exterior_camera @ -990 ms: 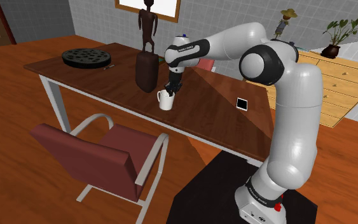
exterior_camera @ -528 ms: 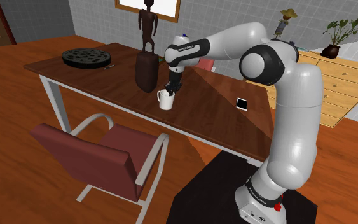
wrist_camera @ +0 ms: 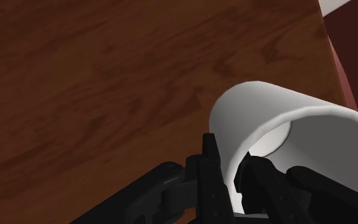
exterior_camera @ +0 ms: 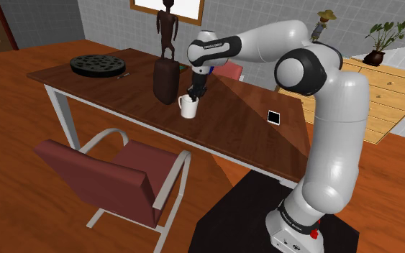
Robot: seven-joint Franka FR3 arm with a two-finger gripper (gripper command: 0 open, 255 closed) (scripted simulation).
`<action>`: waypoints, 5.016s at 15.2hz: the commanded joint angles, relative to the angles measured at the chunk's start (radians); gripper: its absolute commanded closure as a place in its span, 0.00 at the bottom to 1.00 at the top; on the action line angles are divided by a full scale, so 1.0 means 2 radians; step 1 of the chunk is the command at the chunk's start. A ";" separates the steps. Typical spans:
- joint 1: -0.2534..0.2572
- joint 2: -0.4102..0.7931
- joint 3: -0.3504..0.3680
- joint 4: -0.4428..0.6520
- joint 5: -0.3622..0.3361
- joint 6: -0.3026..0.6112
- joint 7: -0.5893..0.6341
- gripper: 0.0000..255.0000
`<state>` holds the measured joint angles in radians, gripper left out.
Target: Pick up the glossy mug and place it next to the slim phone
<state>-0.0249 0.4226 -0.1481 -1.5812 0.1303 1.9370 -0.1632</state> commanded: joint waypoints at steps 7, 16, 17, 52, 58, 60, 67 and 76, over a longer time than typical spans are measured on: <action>-0.001 -0.014 -0.002 0.034 -0.004 -0.048 0.004 1.00; -0.002 -0.020 -0.003 0.086 -0.006 -0.106 0.009 1.00; -0.002 -0.020 -0.003 0.093 -0.006 -0.112 0.009 1.00; -0.168 -0.142 -0.124 -0.033 -0.029 -0.122 -0.278 1.00; -0.212 -0.116 -0.153 -0.003 -0.021 -0.132 -0.350 1.00; -0.229 -0.103 -0.162 0.012 -0.015 -0.136 -0.375 1.00; -0.296 -0.039 -0.186 0.092 0.012 -0.162 -0.460 1.00; -0.397 0.065 -0.194 0.234 0.057 -0.209 -0.541 1.00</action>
<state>-0.8087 0.5438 -0.5357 -1.1205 0.2397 1.5178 -1.2356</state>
